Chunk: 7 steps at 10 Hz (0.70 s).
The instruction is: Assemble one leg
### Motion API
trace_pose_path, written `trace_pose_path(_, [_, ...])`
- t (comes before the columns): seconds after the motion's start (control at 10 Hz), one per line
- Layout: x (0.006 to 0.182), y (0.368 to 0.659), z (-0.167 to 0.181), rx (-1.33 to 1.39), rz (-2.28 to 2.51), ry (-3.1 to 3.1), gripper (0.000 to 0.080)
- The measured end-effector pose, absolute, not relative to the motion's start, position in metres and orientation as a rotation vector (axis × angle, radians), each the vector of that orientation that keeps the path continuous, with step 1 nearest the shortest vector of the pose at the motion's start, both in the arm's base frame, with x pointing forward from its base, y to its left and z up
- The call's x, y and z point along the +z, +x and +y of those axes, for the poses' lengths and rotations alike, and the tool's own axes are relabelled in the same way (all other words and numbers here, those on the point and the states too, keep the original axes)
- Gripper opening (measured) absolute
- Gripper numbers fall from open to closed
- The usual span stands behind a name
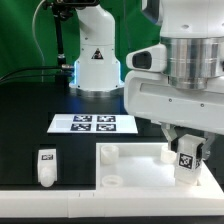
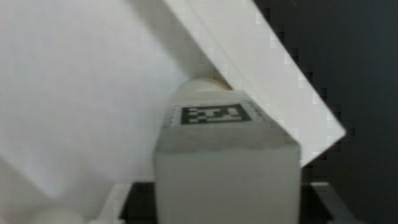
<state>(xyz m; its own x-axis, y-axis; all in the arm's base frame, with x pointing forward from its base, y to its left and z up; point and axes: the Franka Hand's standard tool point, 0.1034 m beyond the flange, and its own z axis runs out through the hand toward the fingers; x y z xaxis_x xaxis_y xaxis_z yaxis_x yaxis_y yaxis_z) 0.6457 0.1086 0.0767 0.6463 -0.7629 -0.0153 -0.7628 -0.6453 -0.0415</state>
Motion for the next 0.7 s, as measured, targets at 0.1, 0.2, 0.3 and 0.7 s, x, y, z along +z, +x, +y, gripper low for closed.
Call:
trace_pose_path(0.1, [0.0757,0.6450,0.1074,0.013,1.591,-2.647,0.0286])
trace_pose_path(0.2, [0.0747,0.6446,0.1052,0.044,1.896,-2.415,0.0286])
trace_pose_path(0.3, [0.0744,0.6445,0.1039,0.064,2.100,-2.216,0.0286])
trace_pose_path(0.7, [0.0741,0.6425,0.1039,0.047,2.164,-2.133,0.0288])
